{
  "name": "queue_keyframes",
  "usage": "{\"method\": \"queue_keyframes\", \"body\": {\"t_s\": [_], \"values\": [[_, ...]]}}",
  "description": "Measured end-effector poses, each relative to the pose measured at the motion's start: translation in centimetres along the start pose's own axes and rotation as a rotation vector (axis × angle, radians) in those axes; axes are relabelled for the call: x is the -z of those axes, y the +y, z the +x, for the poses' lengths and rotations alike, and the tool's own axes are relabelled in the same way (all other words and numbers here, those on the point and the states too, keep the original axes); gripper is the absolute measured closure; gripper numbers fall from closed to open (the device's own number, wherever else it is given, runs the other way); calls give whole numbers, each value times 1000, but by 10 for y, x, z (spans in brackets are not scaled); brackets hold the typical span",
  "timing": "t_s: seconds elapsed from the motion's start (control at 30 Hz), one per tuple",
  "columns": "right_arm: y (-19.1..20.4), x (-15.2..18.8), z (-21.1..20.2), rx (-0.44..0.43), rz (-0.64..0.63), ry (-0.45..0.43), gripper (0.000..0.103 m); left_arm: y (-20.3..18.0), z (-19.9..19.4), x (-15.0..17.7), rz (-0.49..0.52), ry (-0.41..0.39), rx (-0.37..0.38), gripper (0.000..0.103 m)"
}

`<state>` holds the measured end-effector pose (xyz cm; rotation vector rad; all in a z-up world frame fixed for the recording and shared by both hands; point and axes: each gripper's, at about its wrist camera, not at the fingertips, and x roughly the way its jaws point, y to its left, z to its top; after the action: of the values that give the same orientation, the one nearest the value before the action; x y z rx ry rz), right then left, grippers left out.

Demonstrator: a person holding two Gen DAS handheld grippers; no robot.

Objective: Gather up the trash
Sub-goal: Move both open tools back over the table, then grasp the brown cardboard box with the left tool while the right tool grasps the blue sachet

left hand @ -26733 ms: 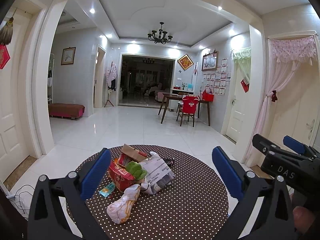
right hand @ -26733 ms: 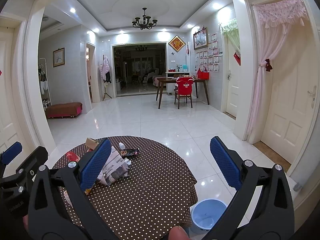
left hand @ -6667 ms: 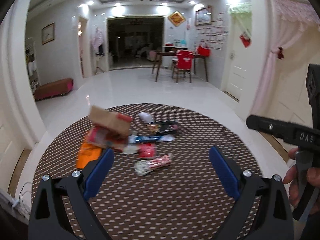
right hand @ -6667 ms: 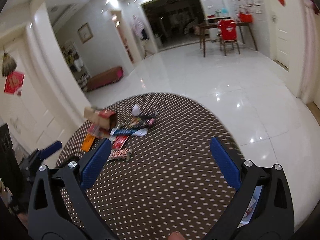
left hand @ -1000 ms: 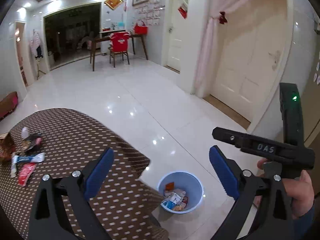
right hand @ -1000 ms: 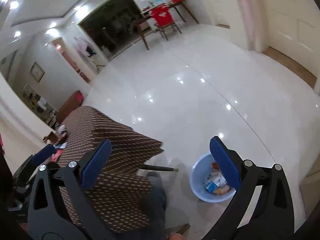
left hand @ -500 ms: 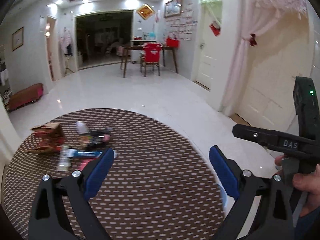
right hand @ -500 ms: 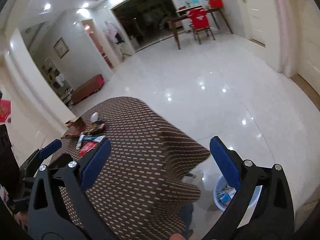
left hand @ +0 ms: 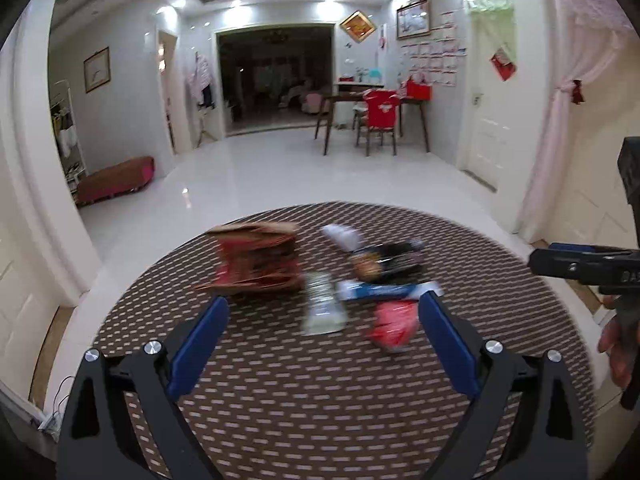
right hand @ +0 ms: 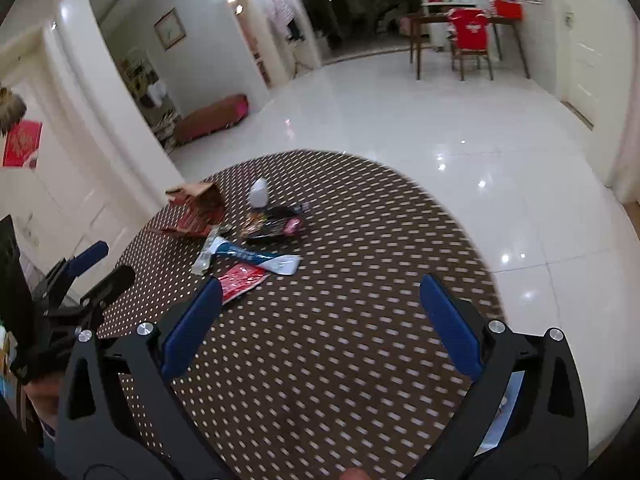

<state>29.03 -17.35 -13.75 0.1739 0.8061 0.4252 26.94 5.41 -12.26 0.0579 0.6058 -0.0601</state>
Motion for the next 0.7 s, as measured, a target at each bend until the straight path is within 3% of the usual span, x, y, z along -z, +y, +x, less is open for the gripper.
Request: {"method": "queue_keyframes", "body": {"t_s": [0.13, 0.37, 0.53, 0.6, 0.63, 0.67, 0.7], "values": [[16, -3, 27, -15, -26, 39, 6, 35, 22, 6, 60, 37, -36, 9], [36, -9, 64, -1, -72, 98, 6, 65, 68, 3, 195, 108, -91, 9], [55, -14, 93, 10, -144, 152, 6, 65, 95, -2, 334, 127, -31, 9], [63, -14, 105, 6, -187, 182, 6, 65, 105, -3, 347, 146, 2, 27], [67, -14, 112, 2, -206, 197, 6, 66, 110, -3, 348, 174, 35, 51], [71, -14, 118, 5, -226, 204, 6, 68, 115, -4, 346, 203, 58, 67], [73, -14, 122, 14, -244, 211, 7, 68, 118, -4, 347, 218, 71, 73]]}}
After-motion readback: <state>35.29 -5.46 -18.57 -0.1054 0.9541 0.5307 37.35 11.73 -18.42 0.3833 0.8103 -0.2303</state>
